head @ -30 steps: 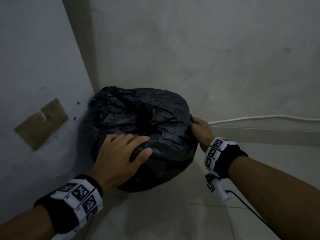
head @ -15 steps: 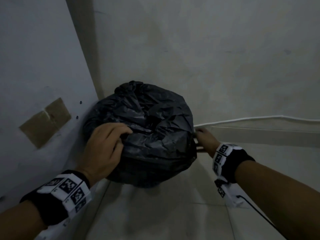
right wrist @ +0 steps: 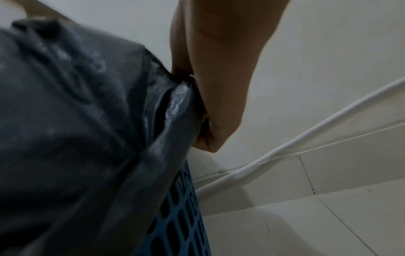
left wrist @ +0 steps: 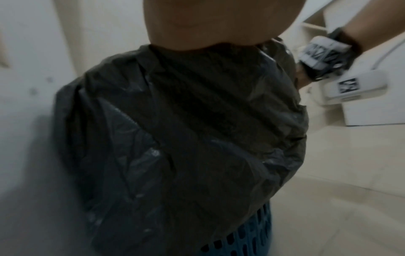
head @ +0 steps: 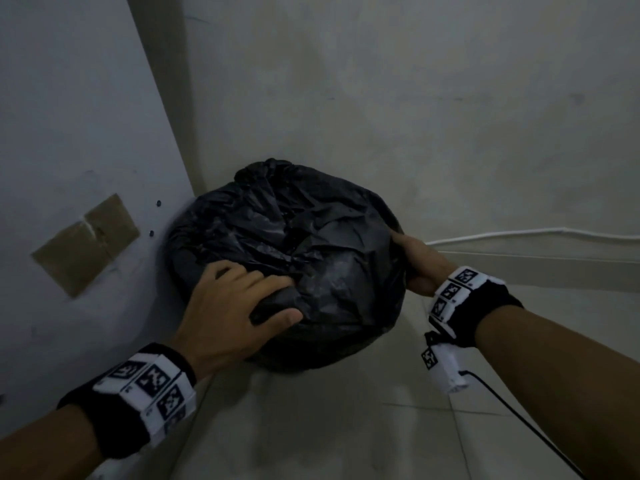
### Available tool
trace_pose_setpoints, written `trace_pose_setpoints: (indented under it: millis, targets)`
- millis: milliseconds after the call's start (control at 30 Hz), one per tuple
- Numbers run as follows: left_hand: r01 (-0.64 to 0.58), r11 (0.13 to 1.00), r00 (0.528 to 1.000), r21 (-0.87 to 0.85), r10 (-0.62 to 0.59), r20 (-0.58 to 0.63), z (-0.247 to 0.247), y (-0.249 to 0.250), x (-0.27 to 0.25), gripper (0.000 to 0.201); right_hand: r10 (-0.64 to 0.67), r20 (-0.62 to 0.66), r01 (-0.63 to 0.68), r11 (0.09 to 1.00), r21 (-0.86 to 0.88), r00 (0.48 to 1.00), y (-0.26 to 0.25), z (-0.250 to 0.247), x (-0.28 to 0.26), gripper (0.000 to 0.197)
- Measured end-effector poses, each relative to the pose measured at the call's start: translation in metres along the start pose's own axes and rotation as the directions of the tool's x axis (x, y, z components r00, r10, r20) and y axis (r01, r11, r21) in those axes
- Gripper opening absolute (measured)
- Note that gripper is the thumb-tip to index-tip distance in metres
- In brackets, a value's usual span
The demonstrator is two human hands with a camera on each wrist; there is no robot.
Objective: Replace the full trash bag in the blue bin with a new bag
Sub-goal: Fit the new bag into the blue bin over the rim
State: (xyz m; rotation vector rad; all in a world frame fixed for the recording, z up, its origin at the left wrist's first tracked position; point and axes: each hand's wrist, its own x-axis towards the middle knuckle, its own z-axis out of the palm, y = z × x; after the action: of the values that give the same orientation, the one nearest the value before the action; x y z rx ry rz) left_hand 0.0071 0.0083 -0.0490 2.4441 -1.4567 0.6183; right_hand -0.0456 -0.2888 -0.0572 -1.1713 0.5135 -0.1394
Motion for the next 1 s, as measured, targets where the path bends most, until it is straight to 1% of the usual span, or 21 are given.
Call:
trace_pose_setpoints:
  millis: [33, 100, 167, 200, 233, 267, 300, 333, 400, 467, 500, 533, 567, 633, 667, 733, 800, 867, 900, 933, 1000]
  targets:
    - [0.012, 1.000, 1.000, 0.000, -0.012, -0.017, 0.000, -0.005, 0.000, 0.058, -0.016, -0.060, 0.012, 0.998, -0.067, 0.998, 0.002, -0.005, 0.005, 0.036]
    - [0.042, 0.999, 0.998, -0.003, -0.042, -0.042, -0.001, -0.018, -0.001, 0.060, -0.020, -0.173, -0.039, 0.942, -0.333, 0.985, 0.009, -0.015, 0.009, 0.034]
    - [0.069, 0.998, 0.996, 0.001, -0.069, -0.049, -0.004, -0.034, -0.004, 0.062, 0.045, -0.231, -0.180, 0.777, -0.604, 0.972, 0.021, -0.021, 0.007, 0.025]
    - [0.079, 0.997, 0.996, 0.000, -0.079, -0.047, -0.005, -0.042, -0.007, 0.061, 0.101, -0.221, -0.228, 0.696, -0.681, 0.970, 0.027, -0.021, 0.004, 0.026]
    - [0.090, 0.996, 0.995, -0.005, -0.090, -0.049, -0.006, -0.049, -0.010, 0.059, 0.150, -0.201, -0.250, 0.652, -0.716, 0.968, 0.030, -0.020, 0.000, 0.028]
    - [0.105, 0.994, 0.993, -0.013, -0.105, -0.056, -0.007, -0.054, -0.013, 0.054, 0.185, -0.188, -0.264, 0.653, -0.710, 0.965, 0.032, -0.019, 0.000, 0.028]
    - [0.122, 0.992, 0.990, -0.025, -0.123, -0.075, -0.008, -0.058, -0.016, 0.048, 0.203, -0.172, -0.265, 0.683, -0.681, 0.964, 0.033, -0.017, -0.001, 0.025]
    - [0.135, 0.990, 0.985, -0.039, -0.138, -0.106, -0.009, -0.059, -0.017, 0.040, 0.199, -0.152, -0.250, 0.735, -0.631, 0.968, 0.032, -0.013, -0.001, 0.018]
    - [0.135, 0.988, 0.975, -0.081, -0.147, -0.169, -0.009, -0.056, -0.015, 0.034, 0.143, -0.149, -0.194, 0.885, -0.424, 0.978, 0.029, -0.004, -0.002, 0.006]
    - [0.116, 0.978, 0.971, -0.175, -0.149, -0.187, -0.010, -0.045, -0.010, 0.041, 0.122, -0.169, -0.146, 0.979, -0.141, 0.978, 0.026, 0.002, -0.002, 0.010]
    - [0.110, 0.969, 0.972, -0.222, -0.152, -0.182, -0.011, -0.038, -0.007, 0.042, 0.122, -0.181, -0.132, 0.990, -0.046, 0.976, 0.024, 0.006, -0.003, 0.015]
    - [0.104, 0.961, 0.975, -0.255, -0.149, -0.165, -0.011, -0.028, -0.004, 0.042, 0.134, -0.183, -0.137, 0.991, -0.004, 0.974, 0.022, 0.007, -0.002, 0.023]
    - [0.100, 0.958, 0.981, -0.269, -0.140, -0.134, -0.010, -0.019, -0.002, 0.040, 0.138, -0.184, -0.140, 0.990, 0.000, 0.973, 0.020, 0.009, 0.000, 0.029]
    - [0.101, 0.966, 0.993, -0.240, -0.113, -0.034, -0.006, -0.003, 0.000, 0.040, 0.113, -0.091, -0.114, 0.993, -0.009, 0.989, 0.018, 0.014, 0.002, 0.038]
    - [0.106, 0.976, 0.994, -0.193, -0.105, 0.017, -0.004, 0.002, 0.000, 0.043, 0.085, -0.058, -0.087, 0.996, -0.026, 0.995, 0.018, 0.016, 0.005, 0.040]
    - [0.109, 0.991, 0.991, -0.077, -0.102, 0.090, 0.001, 0.006, 0.000, 0.053, 0.034, -0.050, -0.040, 0.990, -0.136, 0.998, 0.018, 0.017, 0.008, 0.047]
    - [0.111, 0.994, 0.989, -0.021, -0.109, 0.105, 0.004, 0.004, 0.000, 0.059, -0.008, -0.108, -0.016, 0.975, -0.220, 0.994, 0.021, 0.009, 0.019, 0.055]
    - [0.121, 0.993, 0.989, -0.014, -0.119, 0.086, 0.005, -0.002, 0.000, 0.059, -0.027, -0.178, -0.016, 0.971, -0.239, 0.984, 0.021, 0.007, 0.017, 0.039]
    - [0.127, 0.992, 0.990, -0.015, -0.126, 0.068, 0.005, -0.006, 0.000, 0.058, -0.033, -0.199, -0.024, 0.961, -0.277, 0.979, 0.023, 0.006, 0.017, 0.030]
    - [0.131, 0.991, 0.990, -0.014, -0.131, 0.047, 0.005, -0.009, -0.001, 0.056, -0.027, -0.230, -0.055, 0.938, -0.344, 0.973, 0.027, 0.003, 0.015, 0.027]
    - [0.135, 0.991, 0.991, -0.004, -0.135, 0.014, 0.003, -0.015, -0.001, 0.051, -0.018, -0.334, -0.145, 0.877, -0.459, 0.943, 0.037, -0.007, 0.017, 0.040]
